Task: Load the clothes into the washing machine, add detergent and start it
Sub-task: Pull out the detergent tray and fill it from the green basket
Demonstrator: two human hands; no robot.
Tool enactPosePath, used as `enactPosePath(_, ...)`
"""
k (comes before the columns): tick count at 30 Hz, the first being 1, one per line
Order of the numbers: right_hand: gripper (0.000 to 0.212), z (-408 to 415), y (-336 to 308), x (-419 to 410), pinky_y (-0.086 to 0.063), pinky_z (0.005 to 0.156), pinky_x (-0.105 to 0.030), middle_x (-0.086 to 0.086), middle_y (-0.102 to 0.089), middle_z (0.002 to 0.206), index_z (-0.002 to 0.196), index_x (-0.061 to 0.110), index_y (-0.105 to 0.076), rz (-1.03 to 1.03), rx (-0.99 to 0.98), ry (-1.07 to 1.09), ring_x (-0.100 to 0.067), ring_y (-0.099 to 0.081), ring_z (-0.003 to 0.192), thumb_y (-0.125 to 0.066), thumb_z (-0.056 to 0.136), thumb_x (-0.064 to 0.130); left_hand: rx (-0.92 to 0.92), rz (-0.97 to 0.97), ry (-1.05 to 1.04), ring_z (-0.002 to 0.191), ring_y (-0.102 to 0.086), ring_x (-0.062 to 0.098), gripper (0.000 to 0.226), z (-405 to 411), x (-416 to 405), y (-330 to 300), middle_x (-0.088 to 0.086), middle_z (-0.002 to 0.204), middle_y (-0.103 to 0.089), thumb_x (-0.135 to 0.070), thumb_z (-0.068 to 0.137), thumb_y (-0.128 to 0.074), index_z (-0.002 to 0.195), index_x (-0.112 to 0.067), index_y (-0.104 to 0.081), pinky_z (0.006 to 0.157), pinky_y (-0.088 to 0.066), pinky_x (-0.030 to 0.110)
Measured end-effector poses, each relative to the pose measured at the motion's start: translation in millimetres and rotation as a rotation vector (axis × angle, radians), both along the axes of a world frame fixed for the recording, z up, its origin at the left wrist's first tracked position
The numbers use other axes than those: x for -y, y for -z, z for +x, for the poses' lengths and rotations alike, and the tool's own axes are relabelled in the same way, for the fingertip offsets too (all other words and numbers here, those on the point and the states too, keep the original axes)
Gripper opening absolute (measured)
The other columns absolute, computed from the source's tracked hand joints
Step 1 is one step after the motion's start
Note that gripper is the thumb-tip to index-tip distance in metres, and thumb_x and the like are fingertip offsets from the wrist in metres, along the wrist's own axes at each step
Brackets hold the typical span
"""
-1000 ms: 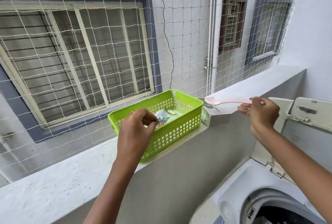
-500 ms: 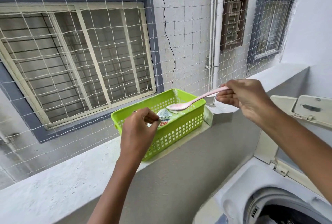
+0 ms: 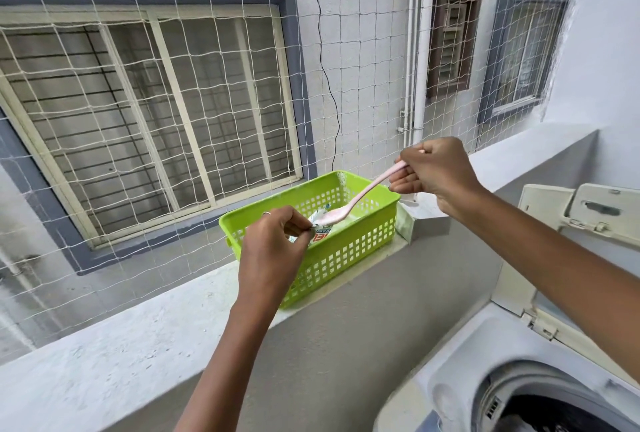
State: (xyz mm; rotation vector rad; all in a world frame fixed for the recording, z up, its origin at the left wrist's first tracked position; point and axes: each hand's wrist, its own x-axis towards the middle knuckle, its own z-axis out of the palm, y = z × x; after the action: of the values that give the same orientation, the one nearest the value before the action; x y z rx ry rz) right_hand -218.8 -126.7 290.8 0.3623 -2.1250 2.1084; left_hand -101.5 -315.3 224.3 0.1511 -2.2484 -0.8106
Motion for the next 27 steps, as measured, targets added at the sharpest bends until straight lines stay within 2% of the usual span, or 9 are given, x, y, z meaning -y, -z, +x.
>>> enactPosePath(6, 0.015, 14.1, -9.9, 9.3, -0.050, 0.038, -0.024, -0.012, -0.063, 0.048, 0.071, -0.005, -0.062, 0.052, -0.161, 0.019, -0.021, -0.062, 0.038, -0.052, 0.082, -0.002, -0.007, -0.011, 0.001, 0.067, -0.062, 0.000, 0.028, -0.2, 0.2, 0.1, -0.018, 0.066, -0.064, -0.009, 0.072, -0.078, 0.067, -0.030, -0.060, 0.064, -0.050, 0.023)
enactPosePath(10, 0.018, 25.0, -16.9, 11.4, -0.052, 0.039, -0.024, -0.016, -0.065, 0.055, 0.074, -0.007, -0.063, 0.144, -0.343, 0.068, -0.019, -0.063, 0.038, -0.052, 0.084, 0.002, -0.015, -0.017, 0.002, 0.066, -0.061, -0.005, 0.026, 0.1, 0.2, 0.5, -0.018, 0.067, -0.064, -0.009, 0.072, -0.078, 0.068, -0.029, -0.062, 0.061, -0.047, 0.015)
enactPosePath(14, 0.017, 34.5, -20.2, 15.1, -0.051, 0.038, -0.021, -0.011, -0.065, 0.054, 0.075, -0.003, -0.063, 0.224, -0.455, 0.082, -0.013, -0.062, 0.037, -0.052, 0.085, 0.004, -0.013, -0.022, -0.001, 0.066, -0.060, -0.008, 0.025, 0.4, 0.2, 0.6, -0.019, 0.066, -0.063, -0.009, 0.073, -0.078, 0.069, -0.028, -0.062, 0.060, -0.043, 0.008)
enactPosePath(18, 0.017, 40.4, -19.7, 20.4, -0.057, 0.046, -0.032, -0.011, -0.066, 0.056, 0.077, 0.000, -0.063, 0.279, -0.544, 0.107, -0.017, -0.064, 0.041, -0.052, 0.088, 0.008, -0.010, -0.022, -0.004, 0.066, -0.060, -0.007, 0.024, 0.5, 0.1, 0.5, -0.017, 0.068, -0.065, -0.009, 0.073, -0.078, 0.069, -0.028, -0.063, 0.060, -0.043, 0.007)
enactPosePath(22, 0.017, 47.2, -12.5, 27.5, -0.056, 0.051, -0.039, -0.007, -0.065, 0.056, 0.079, 0.002, -0.062, 0.318, -0.663, 0.138, -0.016, -0.063, 0.043, -0.053, 0.090, 0.011, -0.013, -0.013, 0.004, 0.066, -0.061, -0.007, 0.021, 0.0, 0.0, 0.7, -0.016, 0.068, -0.066, -0.008, 0.073, -0.077, 0.071, -0.025, -0.065, 0.061, -0.044, 0.007)
enactPosePath(24, 0.018, 50.6, -5.6, 30.8, -0.056, 0.051, -0.039, -0.007, -0.065, 0.056, 0.078, 0.002, -0.062, 0.329, -0.673, 0.123, -0.015, -0.063, 0.043, -0.053, 0.091, 0.012, -0.010, -0.015, 0.001, 0.067, -0.061, -0.007, 0.020, -0.2, 0.4, 0.7, -0.016, 0.068, -0.065, -0.009, 0.073, -0.078, 0.071, -0.025, -0.065, 0.061, -0.046, 0.010)
enactPosePath(27, 0.018, 49.5, 3.1, 33.3, -0.056, 0.045, -0.030, -0.012, -0.066, 0.057, 0.078, -0.001, -0.063, 0.266, -0.542, 0.047, -0.015, -0.063, 0.042, -0.054, 0.091, 0.009, -0.012, -0.016, 0.001, 0.066, -0.061, -0.006, 0.020, -0.4, 0.0, 0.3, -0.018, 0.067, -0.064, -0.010, 0.073, -0.078, 0.071, -0.025, -0.065, 0.062, -0.048, 0.014)
